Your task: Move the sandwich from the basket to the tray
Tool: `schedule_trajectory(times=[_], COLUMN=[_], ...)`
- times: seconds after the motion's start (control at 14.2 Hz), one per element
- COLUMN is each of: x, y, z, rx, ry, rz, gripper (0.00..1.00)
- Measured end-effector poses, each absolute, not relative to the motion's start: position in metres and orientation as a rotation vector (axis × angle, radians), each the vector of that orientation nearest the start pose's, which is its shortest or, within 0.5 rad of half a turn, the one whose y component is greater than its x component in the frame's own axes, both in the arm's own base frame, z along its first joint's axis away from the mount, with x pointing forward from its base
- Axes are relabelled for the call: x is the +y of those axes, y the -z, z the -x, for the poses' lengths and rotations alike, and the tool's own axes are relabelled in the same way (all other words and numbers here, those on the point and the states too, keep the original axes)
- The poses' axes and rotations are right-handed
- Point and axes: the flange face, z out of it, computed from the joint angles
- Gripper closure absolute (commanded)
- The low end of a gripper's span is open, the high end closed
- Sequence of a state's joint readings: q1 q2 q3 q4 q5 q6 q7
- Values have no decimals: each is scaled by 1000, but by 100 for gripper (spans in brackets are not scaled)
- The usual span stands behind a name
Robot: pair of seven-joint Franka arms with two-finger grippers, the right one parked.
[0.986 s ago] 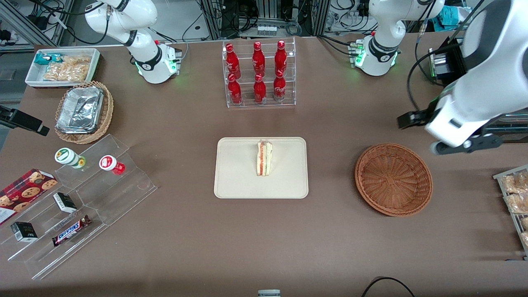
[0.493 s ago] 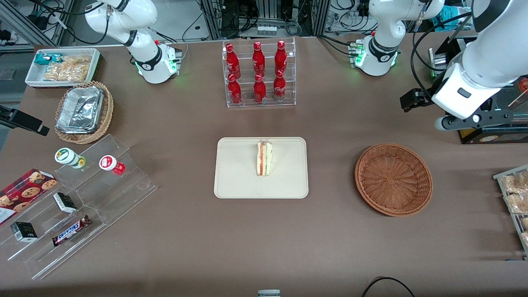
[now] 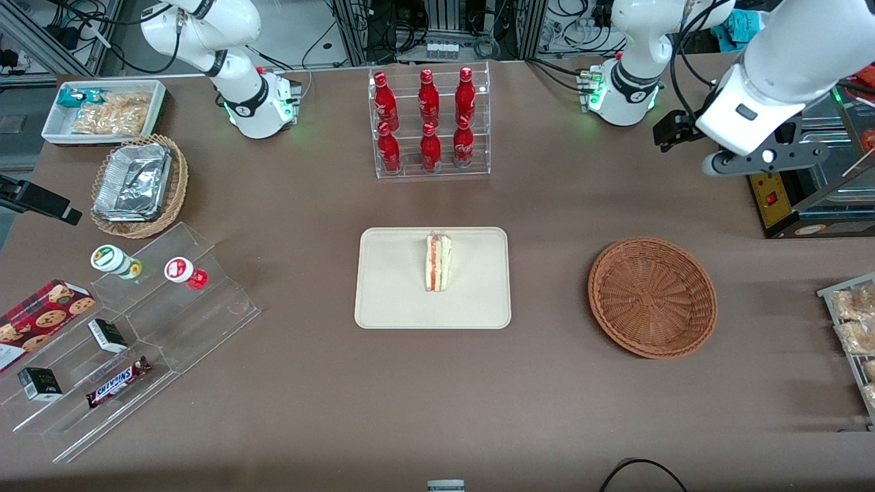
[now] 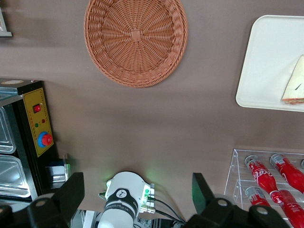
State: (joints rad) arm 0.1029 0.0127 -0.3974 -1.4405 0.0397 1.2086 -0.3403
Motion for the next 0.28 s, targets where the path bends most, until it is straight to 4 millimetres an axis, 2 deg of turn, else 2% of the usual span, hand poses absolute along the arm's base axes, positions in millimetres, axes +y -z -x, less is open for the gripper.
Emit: schedule_trajectory(times=[0.28], x=[-139], y=[-647], z=[-500], rx=[-98], ry=[-324], rz=[3018], gripper=[0])
